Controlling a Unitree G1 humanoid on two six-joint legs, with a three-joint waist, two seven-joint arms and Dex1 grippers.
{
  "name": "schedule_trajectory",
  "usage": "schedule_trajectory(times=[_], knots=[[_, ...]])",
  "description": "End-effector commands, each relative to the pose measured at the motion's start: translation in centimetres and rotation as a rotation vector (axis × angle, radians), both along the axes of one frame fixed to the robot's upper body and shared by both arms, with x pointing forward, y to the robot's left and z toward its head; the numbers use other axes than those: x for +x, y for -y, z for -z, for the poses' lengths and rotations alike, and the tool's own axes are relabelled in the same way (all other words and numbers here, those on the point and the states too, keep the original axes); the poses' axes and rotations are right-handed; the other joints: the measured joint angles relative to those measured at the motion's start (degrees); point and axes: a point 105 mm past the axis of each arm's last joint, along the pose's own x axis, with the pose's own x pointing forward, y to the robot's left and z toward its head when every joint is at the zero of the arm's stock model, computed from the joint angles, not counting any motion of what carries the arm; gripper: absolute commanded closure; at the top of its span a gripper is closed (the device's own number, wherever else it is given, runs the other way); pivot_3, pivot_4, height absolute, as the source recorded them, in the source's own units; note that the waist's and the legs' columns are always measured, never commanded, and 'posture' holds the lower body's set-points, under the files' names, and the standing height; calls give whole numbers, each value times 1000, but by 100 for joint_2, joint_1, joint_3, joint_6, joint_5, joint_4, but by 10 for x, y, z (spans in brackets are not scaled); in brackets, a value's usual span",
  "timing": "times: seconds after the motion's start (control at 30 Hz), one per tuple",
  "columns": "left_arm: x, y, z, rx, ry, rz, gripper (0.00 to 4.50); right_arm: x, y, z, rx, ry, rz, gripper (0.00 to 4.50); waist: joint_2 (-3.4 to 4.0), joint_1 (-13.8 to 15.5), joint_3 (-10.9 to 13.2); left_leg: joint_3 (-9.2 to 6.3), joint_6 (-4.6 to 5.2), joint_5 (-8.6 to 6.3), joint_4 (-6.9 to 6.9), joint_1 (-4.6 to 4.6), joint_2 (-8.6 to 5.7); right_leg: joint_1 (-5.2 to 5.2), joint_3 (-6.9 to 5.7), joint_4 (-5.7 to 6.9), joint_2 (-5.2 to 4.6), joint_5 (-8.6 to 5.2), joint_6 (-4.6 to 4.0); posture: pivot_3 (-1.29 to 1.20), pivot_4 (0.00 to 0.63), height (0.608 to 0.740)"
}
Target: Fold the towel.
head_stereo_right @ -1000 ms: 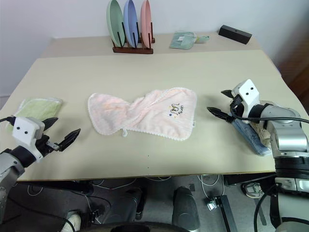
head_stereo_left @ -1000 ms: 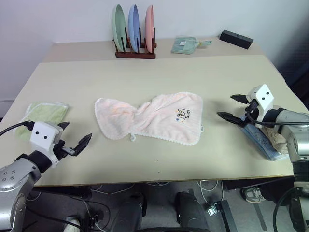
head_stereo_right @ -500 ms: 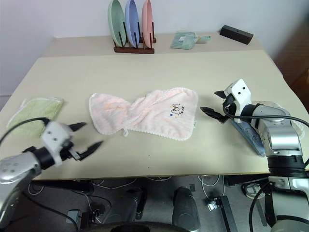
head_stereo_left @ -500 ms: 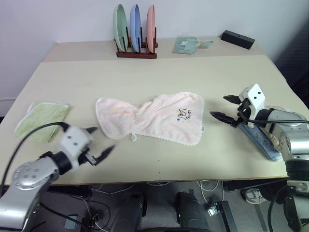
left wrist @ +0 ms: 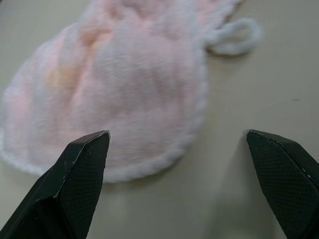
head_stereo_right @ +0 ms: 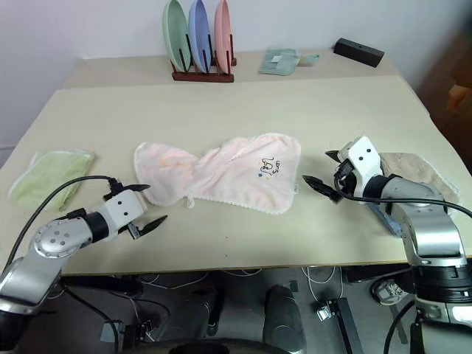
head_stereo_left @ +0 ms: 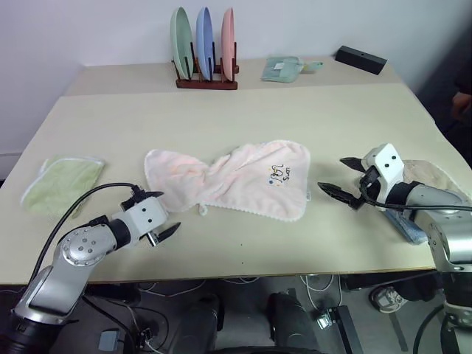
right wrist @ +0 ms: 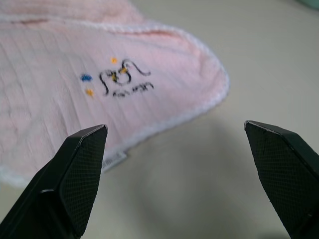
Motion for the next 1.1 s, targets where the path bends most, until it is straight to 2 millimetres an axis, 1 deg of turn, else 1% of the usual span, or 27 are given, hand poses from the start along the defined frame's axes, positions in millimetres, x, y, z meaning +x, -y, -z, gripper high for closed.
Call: schedule_trajectory(times=[0.03,0.1,0.13,0.17,0.23,0.3,0.33,0.4,0.43,0.53,0.67,0.8,0.87,0.9,0.93,1.0,1.1], knots=[[15,-17,17,45,-10,-70,30,-1,-4,-12,13,54,-5,0,1,14,-2,0,0,0,2,0,0,0,0,0,0,3,5,0,150,740],[22,-16,18,50,2,-59,30,-1,-5,-12,16,57,-2,0,6,48,-4,0,0,0,3,2,-2,4,0,0,-1,9,15,0,150,740],[25,-15,19,52,9,-52,544,-1,-5,-12,17,59,-2,0,6,73,-4,1,0,0,5,4,-2,5,0,0,0,10,17,0,150,740],[27,-16,19,50,12,-53,830,-1,-5,-12,17,59,-2,0,6,76,-5,3,0,0,5,4,-2,5,0,0,0,11,17,0,150,740],[31,-16,19,42,18,-49,1717,-2,-5,-11,18,60,-2,0,6,80,-5,3,0,0,5,5,-2,5,1,0,0,11,17,0,150,740],[32,-16,18,35,26,-39,2666,-2,-5,-11,18,61,-4,0,6,79,-5,3,0,0,4,5,-1,5,1,0,0,11,17,0,150,740],[32,-16,18,33,29,-34,3212,-2,-6,-11,17,61,-7,0,6,77,-5,2,0,0,4,5,-1,5,1,0,1,12,17,0,150,740],[31,-16,16,29,37,-25,4151,-1,-11,-11,13,60,-30,0,6,71,-4,2,0,0,3,5,-1,4,1,0,1,12,17,0,150,740],[28,-18,13,27,52,-23,4474,2,-17,-11,-4,57,-53,0,6,64,-4,2,0,0,3,5,0,4,1,0,1,12,18,0,150,740],[22,-21,8,12,66,-26,4474,9,-28,-10,-42,52,-89,0,5,-11,-4,-2,0,0,-1,4,2,-2,6,0,1,11,18,0,150,740],[-2,-35,0,-23,47,-37,4474,49,-47,-4,-36,9,-78,0,-1,-136,0,8,0,0,-10,1,8,-20,16,2,3,13,15,0,150,740],[-12,-43,-5,-42,37,-55,4474,83,-48,-2,26,-28,17,0,-2,-132,1,6,0,1,-14,-5,6,-29,16,3,4,14,13,0,150,740],[-22,-50,-4,-35,17,-71,4474,108,-50,5,111,-99,98,0,-6,-129,3,6,-1,1,-14,-8,4,-30,16,2,3,14,13,0,150,740],[-25,-53,-4,-30,9,-77,4474,115,-53,8,140,-127,120,0,-3,-140,4,10,-1,1,-13,-8,4,-31,18,1,2,15,11,0,150,740],[-27,-54,-3,-25,7,-79,4474,120,-55,10,162,-148,130,0,-5,-132,4,11,-1,1,-15,-8,3,-34,21,2,2,17,9,0,150,740],[-30,-53,-3,-34,8,-86,4474,125,-58,12,145,-149,133,0,-5,-95,4,8,-1,1,-23,-7,3,-36,20,2,5,17,9,0,150,740],[-32,-52,-4,-48,7,-99,4474,130,-59,12,131,-143,134,0,-4,-66,4,11,-2,2,-36,-8,1,-45,21,2,2,17,9,0,150,740]])
